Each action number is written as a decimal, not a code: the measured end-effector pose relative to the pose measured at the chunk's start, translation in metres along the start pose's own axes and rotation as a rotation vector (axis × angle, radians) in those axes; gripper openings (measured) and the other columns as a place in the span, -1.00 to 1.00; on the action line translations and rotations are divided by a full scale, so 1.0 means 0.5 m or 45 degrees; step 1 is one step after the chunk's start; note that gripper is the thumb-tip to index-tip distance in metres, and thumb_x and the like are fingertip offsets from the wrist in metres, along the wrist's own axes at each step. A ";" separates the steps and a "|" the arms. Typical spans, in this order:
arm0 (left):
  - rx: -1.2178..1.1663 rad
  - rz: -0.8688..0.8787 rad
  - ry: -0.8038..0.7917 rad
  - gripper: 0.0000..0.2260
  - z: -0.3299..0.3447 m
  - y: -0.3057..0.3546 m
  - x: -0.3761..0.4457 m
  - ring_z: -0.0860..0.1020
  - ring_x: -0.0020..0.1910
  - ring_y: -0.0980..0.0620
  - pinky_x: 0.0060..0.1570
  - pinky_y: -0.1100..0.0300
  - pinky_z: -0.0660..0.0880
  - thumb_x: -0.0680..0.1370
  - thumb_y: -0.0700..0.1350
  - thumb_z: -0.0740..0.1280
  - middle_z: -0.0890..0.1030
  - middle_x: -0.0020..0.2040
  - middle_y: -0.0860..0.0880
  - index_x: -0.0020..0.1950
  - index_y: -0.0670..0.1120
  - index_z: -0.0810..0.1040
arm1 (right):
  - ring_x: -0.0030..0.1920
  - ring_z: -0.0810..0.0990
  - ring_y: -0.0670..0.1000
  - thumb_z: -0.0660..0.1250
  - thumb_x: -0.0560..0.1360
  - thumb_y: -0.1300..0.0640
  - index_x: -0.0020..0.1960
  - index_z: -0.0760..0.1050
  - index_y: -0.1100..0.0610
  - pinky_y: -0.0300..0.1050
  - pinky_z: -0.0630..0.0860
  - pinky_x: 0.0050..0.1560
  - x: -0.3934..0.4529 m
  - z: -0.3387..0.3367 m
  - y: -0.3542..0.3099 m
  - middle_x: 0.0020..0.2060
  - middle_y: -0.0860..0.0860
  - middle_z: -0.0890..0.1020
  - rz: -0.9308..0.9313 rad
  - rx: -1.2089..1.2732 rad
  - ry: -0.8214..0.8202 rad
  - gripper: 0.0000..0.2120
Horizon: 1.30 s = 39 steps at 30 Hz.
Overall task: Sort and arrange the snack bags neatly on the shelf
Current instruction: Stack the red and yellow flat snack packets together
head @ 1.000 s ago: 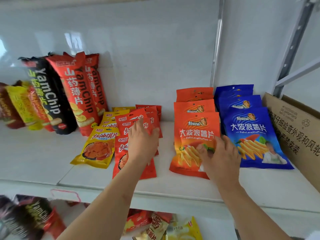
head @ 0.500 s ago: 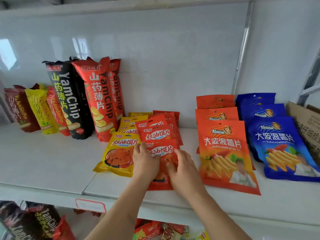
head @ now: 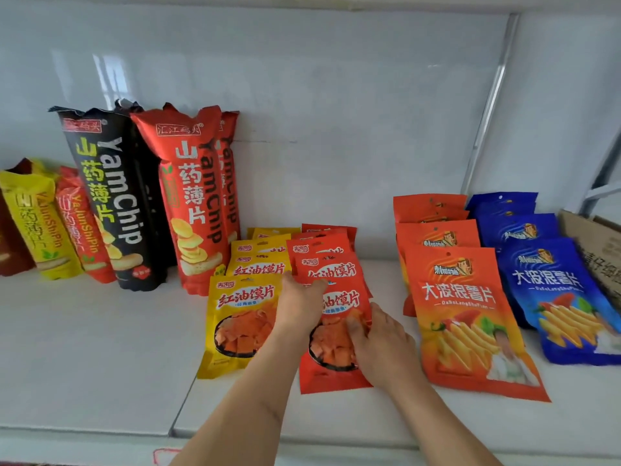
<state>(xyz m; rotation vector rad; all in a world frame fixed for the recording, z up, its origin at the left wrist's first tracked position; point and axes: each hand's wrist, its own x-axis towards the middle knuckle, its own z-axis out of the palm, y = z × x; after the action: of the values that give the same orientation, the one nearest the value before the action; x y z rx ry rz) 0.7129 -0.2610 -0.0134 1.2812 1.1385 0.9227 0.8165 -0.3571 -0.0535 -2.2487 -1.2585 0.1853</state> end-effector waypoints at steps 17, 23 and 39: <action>0.283 0.008 0.044 -0.49 0.027 0.035 0.073 0.64 0.15 -0.08 -0.24 0.20 0.54 0.59 0.03 0.39 0.58 0.32 -0.05 0.49 -0.04 0.31 | 0.50 0.24 0.02 -0.07 0.61 -0.28 0.58 0.00 0.04 0.02 0.13 0.50 0.017 0.016 0.000 0.50 -0.03 0.31 0.078 0.021 0.049 -0.35; 0.223 -0.021 0.043 -0.50 0.039 0.042 0.105 0.68 0.04 -0.08 0.05 -0.05 0.65 0.54 0.08 0.44 0.63 0.22 -0.06 0.42 -0.02 0.42 | 0.50 0.23 0.04 -0.10 0.62 -0.28 0.58 -0.03 0.10 0.01 0.13 0.48 0.023 0.010 -0.005 0.50 0.01 0.30 0.117 -0.005 0.038 -0.33; -0.046 -0.210 -0.162 -0.40 0.048 0.049 0.165 0.74 -0.16 -0.15 -0.06 -0.20 0.66 0.43 0.15 0.51 0.73 0.02 -0.12 0.38 -0.02 0.43 | 0.51 0.22 0.07 -0.03 0.63 -0.24 0.58 -0.01 0.10 0.04 0.13 0.49 0.055 0.005 -0.007 0.52 0.02 0.29 0.179 0.056 0.033 -0.35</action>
<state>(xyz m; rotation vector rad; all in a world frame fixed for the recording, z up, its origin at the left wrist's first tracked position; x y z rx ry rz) 0.7572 -0.1842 -0.0004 1.1807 1.1043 0.7265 0.8280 -0.3321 -0.0497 -2.2953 -1.0730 0.2331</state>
